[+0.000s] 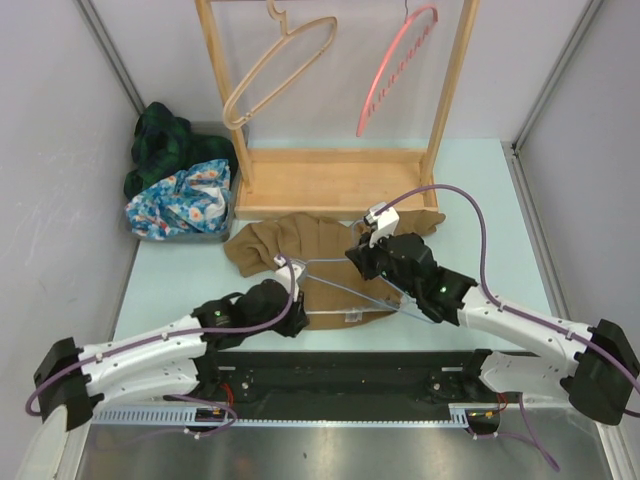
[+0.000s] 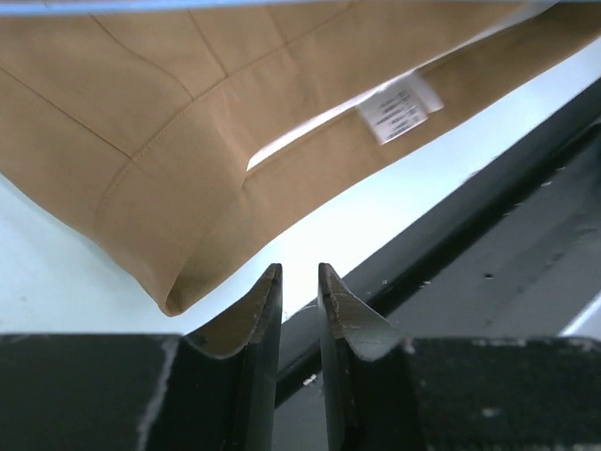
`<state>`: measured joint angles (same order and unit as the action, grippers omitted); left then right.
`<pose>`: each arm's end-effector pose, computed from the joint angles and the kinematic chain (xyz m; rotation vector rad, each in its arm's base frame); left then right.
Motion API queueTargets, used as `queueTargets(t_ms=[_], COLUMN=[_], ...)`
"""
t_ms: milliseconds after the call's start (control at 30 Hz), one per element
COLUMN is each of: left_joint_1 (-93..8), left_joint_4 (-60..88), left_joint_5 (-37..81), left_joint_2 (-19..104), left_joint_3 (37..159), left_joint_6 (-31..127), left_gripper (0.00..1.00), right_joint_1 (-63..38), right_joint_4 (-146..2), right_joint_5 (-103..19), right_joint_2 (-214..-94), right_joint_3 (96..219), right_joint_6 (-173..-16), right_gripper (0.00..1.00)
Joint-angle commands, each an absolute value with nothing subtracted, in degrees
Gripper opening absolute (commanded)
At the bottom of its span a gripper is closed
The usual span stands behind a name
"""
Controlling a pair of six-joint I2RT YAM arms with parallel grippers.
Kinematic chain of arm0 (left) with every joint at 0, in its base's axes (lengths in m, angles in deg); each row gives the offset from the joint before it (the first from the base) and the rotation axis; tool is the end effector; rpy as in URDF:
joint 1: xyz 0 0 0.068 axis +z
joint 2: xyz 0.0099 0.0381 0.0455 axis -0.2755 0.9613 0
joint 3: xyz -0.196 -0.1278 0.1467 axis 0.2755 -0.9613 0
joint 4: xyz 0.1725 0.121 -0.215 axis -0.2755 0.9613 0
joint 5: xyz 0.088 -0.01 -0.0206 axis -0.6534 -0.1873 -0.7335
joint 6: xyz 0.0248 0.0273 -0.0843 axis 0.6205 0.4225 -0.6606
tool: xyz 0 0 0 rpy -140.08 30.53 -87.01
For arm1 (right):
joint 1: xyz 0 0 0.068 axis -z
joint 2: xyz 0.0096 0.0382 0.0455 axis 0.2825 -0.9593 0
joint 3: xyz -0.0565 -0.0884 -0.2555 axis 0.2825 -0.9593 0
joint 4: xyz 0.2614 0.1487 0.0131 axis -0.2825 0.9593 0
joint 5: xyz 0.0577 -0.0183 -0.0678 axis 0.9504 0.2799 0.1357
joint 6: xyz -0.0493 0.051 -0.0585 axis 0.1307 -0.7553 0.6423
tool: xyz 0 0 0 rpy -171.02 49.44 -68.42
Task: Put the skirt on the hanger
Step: Locate the hanging ribbon on the skirt
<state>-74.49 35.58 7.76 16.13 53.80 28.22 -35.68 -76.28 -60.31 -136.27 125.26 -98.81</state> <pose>0.1395 -0.2116 0.1661 0.5010 2.3249 -0.6851 0.2203 0.2579 0.2646 -0.5366 1.8261 0.5887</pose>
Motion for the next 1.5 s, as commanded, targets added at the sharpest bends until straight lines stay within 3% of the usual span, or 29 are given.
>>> queueTargets(t_ms=[0, 200, 467, 700, 1133, 1300, 1433, 1467], left_joint_1=[-77.34, -79.1, -79.19, -79.19, -79.19, -79.1, -79.1, -79.19], left_joint_4=[30.07, 25.68, 24.09, 19.71, 17.06, 17.15, 17.15, 16.8], left_joint_5=[-0.88, -6.17, -7.65, -12.23, -13.55, -14.43, -15.31, -15.49], left_joint_2=[19.73, 22.81, 29.66, 32.47, 39.43, 40.22, 41.1, 40.92], left_joint_3=[53.34, 51.85, 51.41, 50.62, 51.5, 52.63, 52.99, 52.99], left_joint_6=[27.36, 30.0, 28.69, 28.42, 28.24, 28.51, 28.25, 28.24], left_gripper=[0.26, 0.33, 0.31, 0.39, 0.33, 0.25, 0.26, 0.3], right_joint_1=[-35.88, -35.97, -35.36, -34.92, -34.92, -35.09, -34.92, -35.0], right_joint_4=[-76.46, -76.99, -76.64, -76.29, -75.59, -75.41, -75.32, -75.32], right_joint_5=[-60.67, -60.66, -60.14, -59.87, -60.66, -60.49, -60.31, -60.31], right_joint_2=[-134.31, -133.87, -133.69, -133.34, -132.64, -132.81, -132.9, -132.9], right_joint_3=[127.39, 126.77, 127.74, 127.48, 127.3, 127.3, 127.48, 127.56], right_joint_6=[-99.45, -100.51, -100.42, -100.86, -101.65, -101.57, -101.56, -101.56], right_gripper=[0.0, 0.0, 0.0, 0.0, 0.0, 0.0, 0.0, 0.0])
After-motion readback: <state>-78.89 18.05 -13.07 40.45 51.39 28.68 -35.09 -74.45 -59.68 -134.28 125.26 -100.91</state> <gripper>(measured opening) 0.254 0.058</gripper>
